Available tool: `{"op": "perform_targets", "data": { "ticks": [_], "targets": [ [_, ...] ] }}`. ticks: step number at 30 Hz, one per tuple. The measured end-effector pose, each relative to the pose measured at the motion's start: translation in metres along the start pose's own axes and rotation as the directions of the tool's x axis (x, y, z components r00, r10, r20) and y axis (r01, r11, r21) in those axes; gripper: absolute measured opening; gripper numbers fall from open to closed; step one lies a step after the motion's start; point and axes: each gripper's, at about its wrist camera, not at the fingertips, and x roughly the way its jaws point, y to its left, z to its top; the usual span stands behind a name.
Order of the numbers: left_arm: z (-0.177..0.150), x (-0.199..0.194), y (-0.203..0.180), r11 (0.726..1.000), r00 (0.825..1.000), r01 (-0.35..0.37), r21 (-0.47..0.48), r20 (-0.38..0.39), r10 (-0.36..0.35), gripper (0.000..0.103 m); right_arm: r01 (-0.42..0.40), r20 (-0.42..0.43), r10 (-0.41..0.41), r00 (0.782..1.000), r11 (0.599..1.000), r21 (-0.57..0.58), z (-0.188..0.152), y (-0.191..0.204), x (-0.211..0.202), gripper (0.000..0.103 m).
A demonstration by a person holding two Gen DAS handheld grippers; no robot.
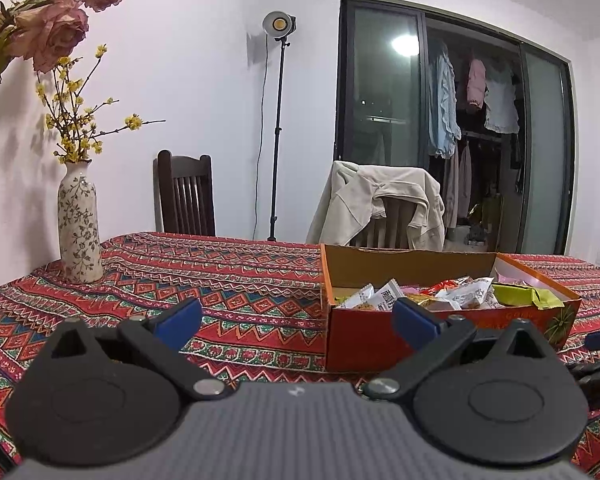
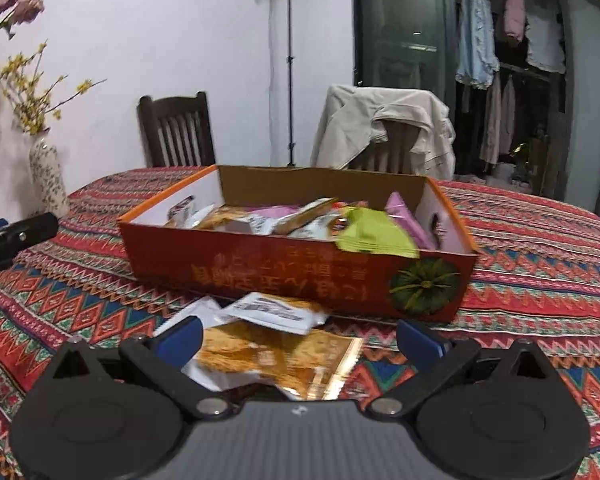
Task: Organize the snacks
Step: 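Grasp a cracker packet with the right gripper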
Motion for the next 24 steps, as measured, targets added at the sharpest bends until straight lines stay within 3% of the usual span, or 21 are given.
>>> {"op": "perform_targets", "data": {
  "ticks": [5, 11, 14, 17, 22, 24],
  "targets": [
    [0.0, 0.0, 0.001, 1.0, 1.0, -0.001, -0.009, -0.003, 0.001, 0.103, -0.032, -0.033, 0.03, 0.999, 0.997, -0.07, -0.002, 0.028, 0.013, 0.103],
    [-0.001, 0.0, 0.002, 1.0, 1.0, 0.002, -0.01, -0.011, -0.003, 0.103, -0.007, -0.105, -0.006, 0.994, 0.992, -0.125, -0.007, 0.038, 0.04, 0.1],
    [-0.001, 0.001, 0.002, 1.0, 1.0, 0.005, -0.008, -0.015, -0.005, 0.103, -0.001, -0.108, -0.011, 0.994, 0.993, -0.116, -0.011, 0.035, 0.043, 0.09],
    [-0.001, 0.001, 0.002, 1.0, 1.0, 0.005, -0.008, -0.017, -0.005, 0.103, 0.009, -0.074, -0.017, 0.997, 0.994, -0.107, -0.011, 0.033, 0.038, 0.07],
    [-0.001, 0.003, 0.003, 1.0, 1.0, 0.0, -0.015, -0.025, -0.001, 0.103, -0.005, -0.051, 0.0, 0.999, 0.995, -0.104, -0.011, 0.03, 0.03, 0.051],
    [-0.001, 0.003, 0.003, 1.0, 1.0, -0.001, -0.016, -0.029, 0.0, 0.103, -0.007, -0.04, 0.002, 0.999, 0.994, -0.106, -0.011, 0.029, 0.026, 0.049]
  ]
}}
